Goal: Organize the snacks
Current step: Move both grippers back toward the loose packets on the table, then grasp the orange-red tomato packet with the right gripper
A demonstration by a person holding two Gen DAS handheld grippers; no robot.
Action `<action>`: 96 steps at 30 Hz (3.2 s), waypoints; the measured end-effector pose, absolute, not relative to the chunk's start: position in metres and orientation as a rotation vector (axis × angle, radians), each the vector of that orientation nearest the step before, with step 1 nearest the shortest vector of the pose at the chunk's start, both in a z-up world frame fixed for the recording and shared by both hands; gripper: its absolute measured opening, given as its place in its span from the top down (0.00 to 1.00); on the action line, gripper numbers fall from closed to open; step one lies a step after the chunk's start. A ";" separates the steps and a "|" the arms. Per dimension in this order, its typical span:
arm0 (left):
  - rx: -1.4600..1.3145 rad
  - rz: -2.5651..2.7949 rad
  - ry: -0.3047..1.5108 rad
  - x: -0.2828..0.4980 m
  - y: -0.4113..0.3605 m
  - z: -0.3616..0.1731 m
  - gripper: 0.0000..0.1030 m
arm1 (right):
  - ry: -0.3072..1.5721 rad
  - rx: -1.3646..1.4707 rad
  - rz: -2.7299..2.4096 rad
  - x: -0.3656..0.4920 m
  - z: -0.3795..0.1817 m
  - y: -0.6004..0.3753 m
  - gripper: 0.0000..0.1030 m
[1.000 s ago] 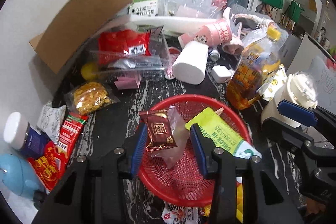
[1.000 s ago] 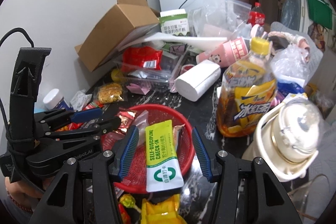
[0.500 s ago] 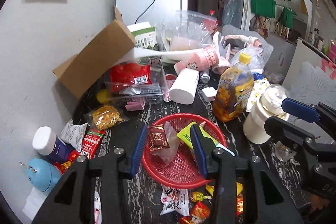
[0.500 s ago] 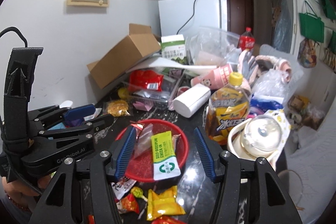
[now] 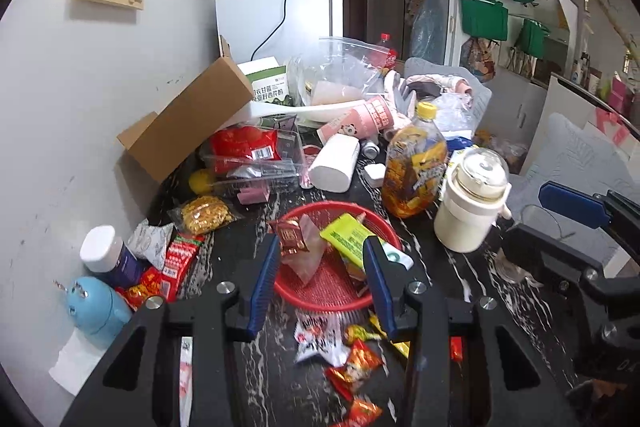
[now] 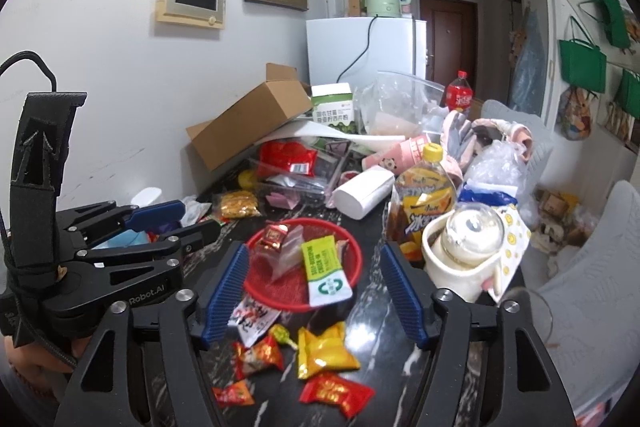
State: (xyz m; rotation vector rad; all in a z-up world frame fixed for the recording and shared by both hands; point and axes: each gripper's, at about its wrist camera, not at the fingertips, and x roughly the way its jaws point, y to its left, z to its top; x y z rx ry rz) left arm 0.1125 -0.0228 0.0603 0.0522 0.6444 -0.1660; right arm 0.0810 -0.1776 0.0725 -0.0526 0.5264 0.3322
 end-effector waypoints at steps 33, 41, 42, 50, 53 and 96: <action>0.028 -0.327 0.795 0.017 -0.016 -0.025 0.37 | 0.738 0.075 0.316 0.002 -0.039 -0.190 0.28; -0.007 -0.322 0.864 0.014 -0.004 -0.055 0.37 | 0.805 0.098 0.342 0.004 -0.067 -0.183 0.28; -0.011 -0.320 0.874 0.014 -0.003 -0.059 0.37 | 0.813 0.101 0.344 0.004 -0.071 -0.182 0.28; -0.063 -0.284 0.930 0.018 0.019 -0.083 0.37 | 0.895 0.113 0.399 0.014 -0.099 -0.163 0.28; -0.077 -0.257 0.941 0.019 0.031 -0.088 0.37 | 0.917 0.107 0.435 0.020 -0.106 -0.150 0.28; -0.141 -0.196 0.936 0.040 0.065 -0.093 0.37 | 0.922 0.002 0.411 0.052 -0.121 -0.114 0.84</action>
